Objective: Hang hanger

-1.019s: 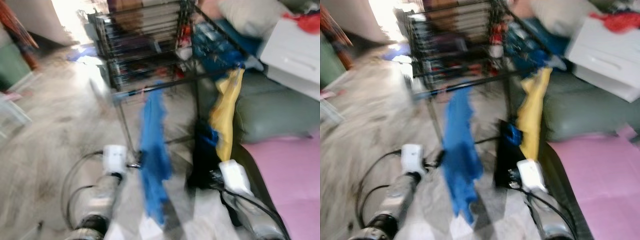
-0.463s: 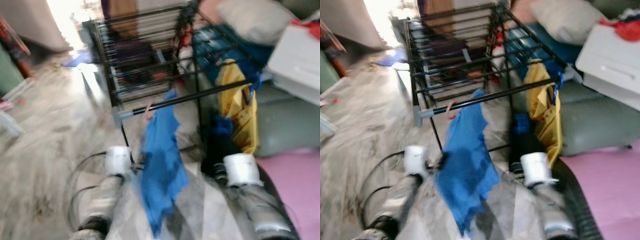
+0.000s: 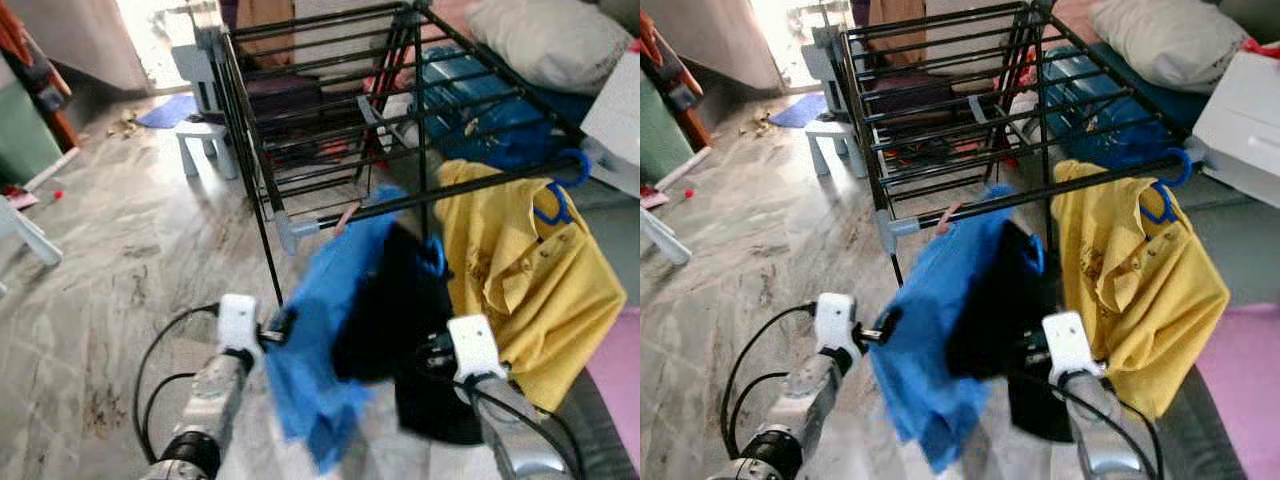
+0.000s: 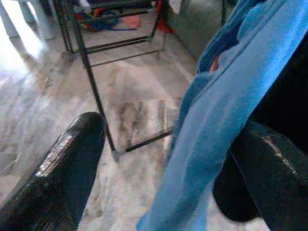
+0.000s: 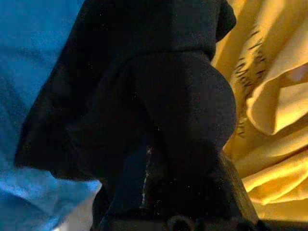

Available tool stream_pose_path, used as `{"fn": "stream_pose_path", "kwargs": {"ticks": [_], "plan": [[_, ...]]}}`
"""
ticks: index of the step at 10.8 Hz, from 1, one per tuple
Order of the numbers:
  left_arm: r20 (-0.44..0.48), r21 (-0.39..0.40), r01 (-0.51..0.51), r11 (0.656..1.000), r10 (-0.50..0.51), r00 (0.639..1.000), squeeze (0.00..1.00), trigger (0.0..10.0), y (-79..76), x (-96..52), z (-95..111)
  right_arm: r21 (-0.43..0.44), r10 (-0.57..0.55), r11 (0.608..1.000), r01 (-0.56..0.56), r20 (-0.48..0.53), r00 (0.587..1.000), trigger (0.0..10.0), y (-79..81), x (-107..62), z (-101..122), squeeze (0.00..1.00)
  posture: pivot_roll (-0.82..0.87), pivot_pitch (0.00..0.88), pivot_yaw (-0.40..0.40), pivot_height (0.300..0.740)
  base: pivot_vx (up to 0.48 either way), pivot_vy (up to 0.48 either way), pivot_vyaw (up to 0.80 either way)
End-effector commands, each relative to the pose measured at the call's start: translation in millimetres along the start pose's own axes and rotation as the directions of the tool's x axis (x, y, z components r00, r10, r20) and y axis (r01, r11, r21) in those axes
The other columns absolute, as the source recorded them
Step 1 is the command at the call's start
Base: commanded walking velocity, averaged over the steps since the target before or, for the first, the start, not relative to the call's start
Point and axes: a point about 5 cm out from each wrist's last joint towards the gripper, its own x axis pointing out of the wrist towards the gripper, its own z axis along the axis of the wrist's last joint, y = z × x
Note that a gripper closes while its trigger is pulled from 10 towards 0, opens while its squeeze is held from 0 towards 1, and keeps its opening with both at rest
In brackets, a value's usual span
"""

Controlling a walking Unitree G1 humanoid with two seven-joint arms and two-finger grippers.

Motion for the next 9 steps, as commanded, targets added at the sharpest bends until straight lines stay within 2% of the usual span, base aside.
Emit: {"fn": "stream_pose_path", "kwargs": {"ticks": [1, 3, 6, 8, 9], "plan": [[-0.018, -0.010, 0.010, 1.000, -0.011, 1.000, 0.00, 10.0, -2.9, -0.5, -4, -0.001, -0.058, 0.998, 0.058, 0.074, 0.996, 10.0, -13.3, 0.1, 17, 0.00, -0.15, 0.003, 0.112, 0.740, 0.000, 0.000, 0.00], [-0.024, -0.014, 0.018, 1.000, -0.018, 1.000, 0.00, 10.0, -3.8, -0.2, -4, -0.001, -0.146, 0.989, 0.148, 0.146, 0.978, 10.0, -33.9, 0.9, 36, 0.00, -0.15, 0.003, 0.116, 0.740, 0.000, 0.000, 0.00], [-0.038, -0.002, 0.018, 1.000, -0.018, 0.999, 0.00, 10.0, -3.2, 0.5, -4, 0.009, -0.159, 0.987, 0.160, 0.178, 0.971, 10.0, -50.8, 4.4, 52, 0.00, -0.15, 0.008, 0.120, 0.740, 0.000, 0.000, 0.00], [-0.045, -0.006, 0.019, 1.000, -0.019, 0.999, 0.00, 10.0, -4.2, -0.1, -6, -0.003, -0.037, 0.999, 0.038, 0.153, 0.987, 10.0, -45.2, 13.2, 60, 0.00, -0.15, 0.014, 0.119, 0.740, 0.000, 0.000, 0.00], [-0.051, -0.008, 0.023, 1.000, -0.023, 0.998, 0.00, 10.0, -6.4, -0.3, -8, 0.001, 0.067, 0.998, -0.068, 0.136, 0.988, 10.0, -36.7, 22.7, 70, 0.00, -0.14, 0.017, 0.114, 0.740, 0.000, 0.000, 0.00]]}}
